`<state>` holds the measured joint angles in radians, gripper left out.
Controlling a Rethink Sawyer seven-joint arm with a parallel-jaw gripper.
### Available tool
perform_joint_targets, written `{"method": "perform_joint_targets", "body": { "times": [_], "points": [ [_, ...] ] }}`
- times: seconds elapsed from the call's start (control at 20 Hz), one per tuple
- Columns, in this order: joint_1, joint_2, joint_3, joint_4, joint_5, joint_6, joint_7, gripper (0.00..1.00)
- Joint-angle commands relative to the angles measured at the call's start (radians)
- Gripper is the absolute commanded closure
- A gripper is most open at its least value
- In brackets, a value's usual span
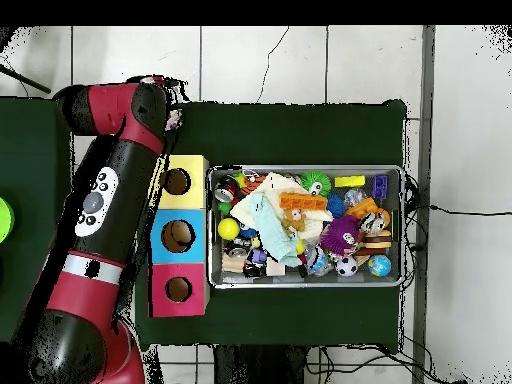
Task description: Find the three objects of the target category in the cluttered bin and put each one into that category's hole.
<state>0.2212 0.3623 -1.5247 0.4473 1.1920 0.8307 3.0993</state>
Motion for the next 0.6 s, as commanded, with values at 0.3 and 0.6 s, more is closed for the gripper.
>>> {"method": "perform_joint_targets", "body": {
  "times": [0.3, 0.6],
  "points": [
    [0.012, 0.043, 0.104, -0.045, -0.041, 0.144, 0.096, 0.00],
    [0.033, 0.039, 0.141, -0.021, -0.065, 0.133, 0.086, 0.00]
  ]
}}
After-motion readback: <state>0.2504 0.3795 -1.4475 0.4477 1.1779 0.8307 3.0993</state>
